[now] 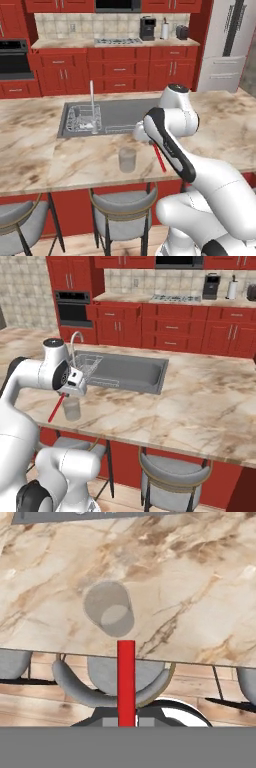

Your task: Take a straw from the drawer in front and place it inside the glass cup on the dining counter.

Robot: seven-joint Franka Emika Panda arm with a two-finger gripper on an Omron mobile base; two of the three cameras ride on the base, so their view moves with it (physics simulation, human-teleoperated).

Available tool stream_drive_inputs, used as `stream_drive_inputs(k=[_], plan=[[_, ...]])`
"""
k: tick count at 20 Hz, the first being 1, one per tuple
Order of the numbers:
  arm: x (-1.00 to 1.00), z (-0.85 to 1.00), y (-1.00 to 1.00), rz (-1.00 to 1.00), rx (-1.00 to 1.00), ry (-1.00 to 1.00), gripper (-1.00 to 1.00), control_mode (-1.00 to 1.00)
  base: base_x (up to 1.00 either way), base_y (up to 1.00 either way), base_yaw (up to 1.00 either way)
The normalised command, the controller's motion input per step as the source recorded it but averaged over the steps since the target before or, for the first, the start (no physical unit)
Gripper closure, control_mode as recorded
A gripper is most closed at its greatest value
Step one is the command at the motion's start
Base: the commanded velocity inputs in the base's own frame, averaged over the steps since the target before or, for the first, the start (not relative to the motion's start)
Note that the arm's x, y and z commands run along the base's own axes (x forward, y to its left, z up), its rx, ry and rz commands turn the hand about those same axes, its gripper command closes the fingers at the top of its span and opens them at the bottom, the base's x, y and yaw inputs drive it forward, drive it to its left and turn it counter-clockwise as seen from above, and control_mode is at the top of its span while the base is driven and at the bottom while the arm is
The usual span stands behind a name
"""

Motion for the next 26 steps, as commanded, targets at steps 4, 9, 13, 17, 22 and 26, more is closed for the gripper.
stream_drive_inputs(k=[4,9,13,17,22,26], plan=[[0.00,0.00,0.00,0.00,0.00,0.00,1.00,1.00,0.61,-0.20,0.17],[0.14,0.00,-0.12,0.06,0.03,0.04,1.00,-1.00,0.18,-0.07,0.05],[0.03,0.25,-0.21,0.15,0.10,-0.01,1.00,-1.00,0.00,0.00,0.00],[0.05,0.40,-0.31,0.25,0.18,-0.13,1.00,-1.00,0.00,0.00,0.00],[0.12,0.12,-0.09,0.27,0.18,-0.05,1.00,-1.00,0.00,0.00,0.00],[0.01,0.02,0.07,0.20,0.22,-0.05,1.00,-1.00,0.00,0.00,0.00]])
